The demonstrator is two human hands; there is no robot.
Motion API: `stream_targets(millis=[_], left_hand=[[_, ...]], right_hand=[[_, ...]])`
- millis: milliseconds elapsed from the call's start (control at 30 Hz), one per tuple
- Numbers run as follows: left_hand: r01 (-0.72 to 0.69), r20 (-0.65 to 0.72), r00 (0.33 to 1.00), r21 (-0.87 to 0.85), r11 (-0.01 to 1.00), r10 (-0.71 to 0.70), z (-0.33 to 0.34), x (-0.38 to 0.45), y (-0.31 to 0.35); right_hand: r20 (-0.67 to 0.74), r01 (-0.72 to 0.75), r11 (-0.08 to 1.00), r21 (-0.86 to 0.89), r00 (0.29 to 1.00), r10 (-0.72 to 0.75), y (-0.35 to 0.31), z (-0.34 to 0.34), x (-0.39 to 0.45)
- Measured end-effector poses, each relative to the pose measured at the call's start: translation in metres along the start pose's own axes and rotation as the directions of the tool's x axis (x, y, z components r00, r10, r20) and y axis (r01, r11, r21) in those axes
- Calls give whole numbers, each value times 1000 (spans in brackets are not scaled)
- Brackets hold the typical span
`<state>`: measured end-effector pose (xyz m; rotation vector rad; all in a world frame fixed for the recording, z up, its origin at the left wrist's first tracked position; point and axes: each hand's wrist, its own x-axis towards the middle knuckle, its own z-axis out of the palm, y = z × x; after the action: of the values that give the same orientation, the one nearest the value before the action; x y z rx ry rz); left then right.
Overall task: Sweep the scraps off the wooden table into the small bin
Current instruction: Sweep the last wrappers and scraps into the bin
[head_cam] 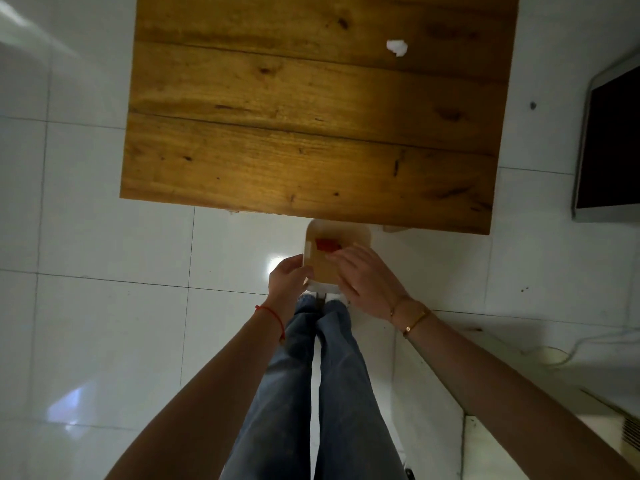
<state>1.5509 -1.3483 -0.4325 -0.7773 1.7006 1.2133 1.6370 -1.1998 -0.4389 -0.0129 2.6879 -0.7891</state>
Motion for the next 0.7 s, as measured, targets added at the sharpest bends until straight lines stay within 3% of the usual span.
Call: stream_targets(millis=[267,700], left_hand=[[-28,23,999,39,999,27,-9,-41,-1],[-256,131,961,88,963,243,-35,-161,66]], right_hand=[[-200,-214,967,137,950,239,-21,-20,-33],[-454,-353,850,392,730,512,-85,-110,-95]])
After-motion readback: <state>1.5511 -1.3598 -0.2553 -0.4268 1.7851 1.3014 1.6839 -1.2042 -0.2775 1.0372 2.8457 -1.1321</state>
